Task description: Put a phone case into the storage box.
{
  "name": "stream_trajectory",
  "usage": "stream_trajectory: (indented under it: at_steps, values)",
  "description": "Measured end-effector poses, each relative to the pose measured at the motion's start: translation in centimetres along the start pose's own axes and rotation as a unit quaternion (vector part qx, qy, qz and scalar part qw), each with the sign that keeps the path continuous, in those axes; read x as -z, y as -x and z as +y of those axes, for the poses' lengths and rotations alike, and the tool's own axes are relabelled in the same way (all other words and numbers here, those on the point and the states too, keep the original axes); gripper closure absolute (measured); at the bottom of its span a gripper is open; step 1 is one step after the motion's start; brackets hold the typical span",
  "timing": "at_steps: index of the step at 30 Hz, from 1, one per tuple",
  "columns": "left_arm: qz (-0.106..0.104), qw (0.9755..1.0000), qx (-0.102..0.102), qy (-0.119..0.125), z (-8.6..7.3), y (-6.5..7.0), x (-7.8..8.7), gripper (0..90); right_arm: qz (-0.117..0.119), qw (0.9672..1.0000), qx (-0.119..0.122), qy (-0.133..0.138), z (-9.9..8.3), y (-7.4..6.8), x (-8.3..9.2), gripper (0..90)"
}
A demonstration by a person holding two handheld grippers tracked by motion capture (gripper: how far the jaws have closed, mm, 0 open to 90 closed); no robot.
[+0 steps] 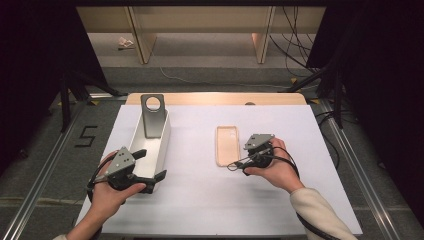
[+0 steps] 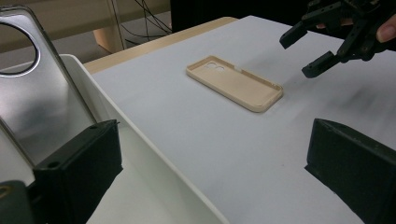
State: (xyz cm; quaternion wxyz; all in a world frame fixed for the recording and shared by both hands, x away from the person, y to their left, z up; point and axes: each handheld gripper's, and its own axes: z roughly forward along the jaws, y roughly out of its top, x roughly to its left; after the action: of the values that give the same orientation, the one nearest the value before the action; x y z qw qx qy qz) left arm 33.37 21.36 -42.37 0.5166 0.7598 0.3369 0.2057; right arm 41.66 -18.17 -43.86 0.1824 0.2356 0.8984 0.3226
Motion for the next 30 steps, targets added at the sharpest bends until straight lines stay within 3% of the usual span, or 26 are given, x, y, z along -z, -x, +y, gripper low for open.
stream_trajectory:
  at_steps: [4, 12, 20, 30]
  values:
    - [0.001, 1.0, 0.0, 0.0, 0.0, 0.0, 0.0, 2.6, 0.003, 0.999, 0.039, -0.022, 0.7, -0.2, -0.9, 22.3]
    - [0.0, 1.0, 0.0, 0.001, 0.0, 0.0, 0.0, 2.5, 0.015, 0.9952, 0.077, -0.059, 1.6, -0.5, -2.4, 21.4]
    - [-0.001, 1.0, 0.001, 0.001, 0.0, 0.0, 0.0, 2.5, 0.025, 0.9904, 0.103, -0.089, 2.3, -0.6, -3.7, 20.1]
    - [-0.001, 1.0, 0.001, 0.001, 0.0, 0.0, 0.0, 2.6, 0.028, 0.9859, 0.115, -0.118, 2.8, -0.9, -5.0, 19.9]
